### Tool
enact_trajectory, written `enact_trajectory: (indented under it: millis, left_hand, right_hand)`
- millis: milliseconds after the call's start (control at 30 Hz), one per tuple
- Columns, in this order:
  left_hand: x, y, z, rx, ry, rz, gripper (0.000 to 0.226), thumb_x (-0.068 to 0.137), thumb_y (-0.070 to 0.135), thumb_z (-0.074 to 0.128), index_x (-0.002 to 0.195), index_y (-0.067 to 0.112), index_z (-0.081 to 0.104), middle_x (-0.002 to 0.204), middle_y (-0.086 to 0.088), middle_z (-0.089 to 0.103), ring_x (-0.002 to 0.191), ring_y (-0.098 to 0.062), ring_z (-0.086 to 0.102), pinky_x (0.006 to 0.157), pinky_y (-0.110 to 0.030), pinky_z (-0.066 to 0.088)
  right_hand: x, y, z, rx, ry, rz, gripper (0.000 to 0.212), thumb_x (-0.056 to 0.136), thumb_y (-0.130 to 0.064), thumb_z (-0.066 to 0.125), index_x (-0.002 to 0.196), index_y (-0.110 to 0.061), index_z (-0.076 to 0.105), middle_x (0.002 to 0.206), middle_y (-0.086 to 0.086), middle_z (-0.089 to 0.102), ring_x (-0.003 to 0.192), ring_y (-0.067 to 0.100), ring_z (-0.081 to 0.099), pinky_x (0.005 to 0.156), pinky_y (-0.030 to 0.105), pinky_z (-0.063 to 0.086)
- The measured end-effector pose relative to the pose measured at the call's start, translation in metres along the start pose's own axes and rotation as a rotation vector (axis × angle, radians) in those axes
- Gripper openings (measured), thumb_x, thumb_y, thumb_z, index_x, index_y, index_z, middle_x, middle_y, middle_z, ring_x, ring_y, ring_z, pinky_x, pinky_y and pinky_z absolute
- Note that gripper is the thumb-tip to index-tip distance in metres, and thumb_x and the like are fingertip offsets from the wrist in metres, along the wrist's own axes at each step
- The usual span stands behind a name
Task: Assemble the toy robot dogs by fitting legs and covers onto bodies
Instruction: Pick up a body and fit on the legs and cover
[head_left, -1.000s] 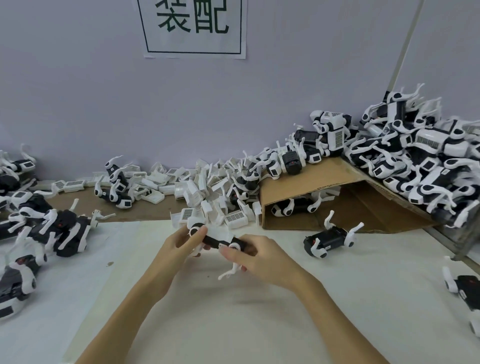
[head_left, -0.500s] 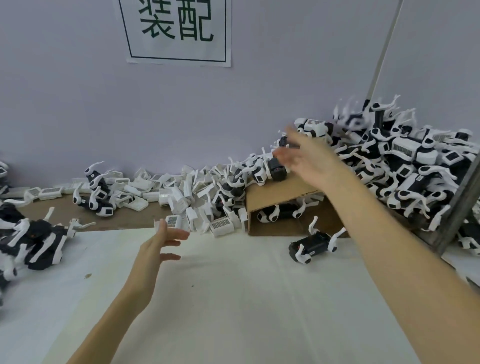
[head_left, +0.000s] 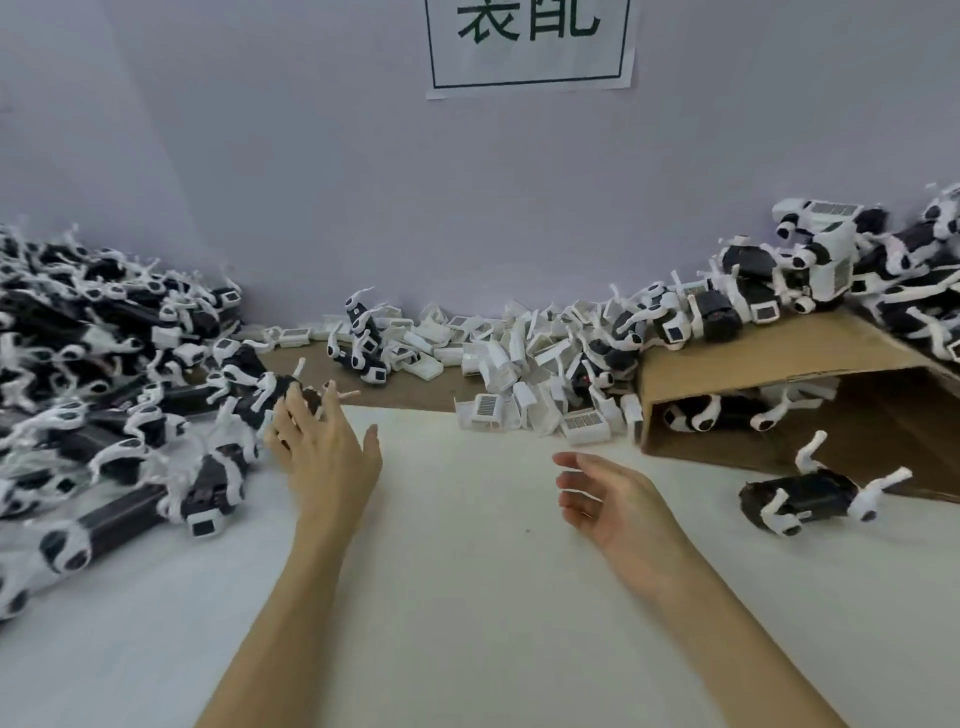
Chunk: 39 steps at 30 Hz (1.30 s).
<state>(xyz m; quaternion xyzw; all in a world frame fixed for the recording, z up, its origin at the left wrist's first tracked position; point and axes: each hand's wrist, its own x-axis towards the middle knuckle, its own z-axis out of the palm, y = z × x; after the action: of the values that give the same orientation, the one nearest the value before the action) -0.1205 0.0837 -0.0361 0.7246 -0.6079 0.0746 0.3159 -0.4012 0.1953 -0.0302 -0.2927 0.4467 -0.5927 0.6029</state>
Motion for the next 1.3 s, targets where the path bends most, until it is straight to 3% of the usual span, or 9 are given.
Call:
enact_trajectory:
  millis: [100,233,400,700,833,933,1067,1167,1300]
  left_hand:
    - [0.005,-0.02,0.005,0.08,-0.118,-0.051,0.07,0.102,0.039,0.065,0.163,0.017,0.037,0.176,-0.015,0.015,0.16,-0.04,0.013,0.127,-0.056,0.01]
    - [0.008,-0.019,0.011,0.043,-0.135,-0.031,0.048,0.106,0.027,0.062,0.143,-0.003,0.055,0.165,-0.015,0.033,0.146,-0.042,0.033,0.124,-0.049,0.023]
    - [0.01,-0.02,0.007,-0.1,-0.014,0.0,0.029,0.094,-0.015,0.057,0.122,-0.011,0.064,0.138,-0.023,0.057,0.119,-0.045,0.051,0.101,-0.048,0.041]
    - [0.001,0.021,-0.014,-0.357,0.349,0.463,0.033,0.09,-0.019,0.067,0.112,0.002,0.081,0.13,-0.004,0.075,0.119,-0.034,0.065,0.1,-0.042,0.046]
    - [-0.02,0.064,-0.03,-0.791,0.208,0.543,0.031,0.098,-0.011,0.066,0.12,0.006,0.08,0.13,0.006,0.073,0.117,-0.011,0.066,0.098,-0.016,0.05]
    - [-0.045,0.092,-0.038,-0.992,0.044,0.487,0.029,0.102,-0.003,0.065,0.122,0.013,0.08,0.131,0.01,0.074,0.126,-0.014,0.066,0.092,-0.017,0.052]
    - [-0.067,0.108,-0.034,-1.05,-0.085,0.423,0.03,0.103,0.0,0.065,0.124,0.016,0.079,0.135,0.014,0.072,0.13,-0.006,0.061,0.096,-0.027,0.054]
    - [-0.076,0.113,-0.027,-0.973,-0.141,0.392,0.032,0.105,0.001,0.063,0.13,0.016,0.076,0.14,0.017,0.067,0.132,-0.004,0.057,0.1,-0.037,0.053]
    - [-0.075,0.111,-0.025,-1.027,-0.334,0.36,0.036,0.106,0.004,0.06,0.132,0.025,0.075,0.144,0.028,0.062,0.14,0.005,0.046,0.109,-0.019,0.041]
  right_hand:
    - [-0.001,-0.001,0.005,0.065,0.002,0.062,0.025,0.103,-0.019,0.057,0.098,-0.007,0.079,0.078,0.006,0.069,0.064,0.016,0.064,0.065,0.027,0.049]
    - [-0.003,0.0,0.01,0.043,0.01,0.07,0.025,0.103,-0.019,0.057,0.1,-0.006,0.078,0.077,0.005,0.068,0.064,0.016,0.062,0.068,0.029,0.046]
    - [-0.007,-0.002,0.007,0.027,-0.006,0.063,0.026,0.103,-0.021,0.057,0.102,-0.006,0.079,0.078,0.005,0.067,0.064,0.015,0.062,0.069,0.03,0.046]
    - [-0.01,-0.004,0.005,0.02,0.003,0.075,0.028,0.102,-0.021,0.059,0.094,-0.01,0.083,0.081,0.007,0.068,0.066,0.016,0.063,0.067,0.029,0.048]
    - [-0.011,-0.006,0.006,-0.031,0.002,0.01,0.024,0.101,-0.028,0.063,0.108,-0.013,0.081,0.093,0.008,0.074,0.077,0.017,0.07,0.072,0.031,0.052]
    - [-0.014,-0.007,0.008,-0.132,-0.05,-0.104,0.055,0.086,-0.044,0.079,0.134,-0.023,0.066,0.111,-0.002,0.076,0.104,0.016,0.072,0.089,0.035,0.059]
    - [-0.019,-0.012,0.011,-0.287,-0.12,-0.162,0.076,0.081,-0.058,0.079,0.144,-0.021,0.056,0.127,-0.002,0.073,0.126,0.019,0.066,0.113,0.044,0.045]
    - [-0.021,-0.013,0.011,-0.36,-0.049,-0.129,0.084,0.069,-0.061,0.09,0.137,-0.029,0.053,0.118,0.005,0.072,0.104,0.018,0.076,0.092,0.028,0.055]
    - [-0.02,-0.008,0.009,-0.47,0.11,-0.207,0.041,0.087,-0.03,0.085,0.121,-0.024,0.064,0.109,0.004,0.077,0.086,0.017,0.078,0.076,0.024,0.061]
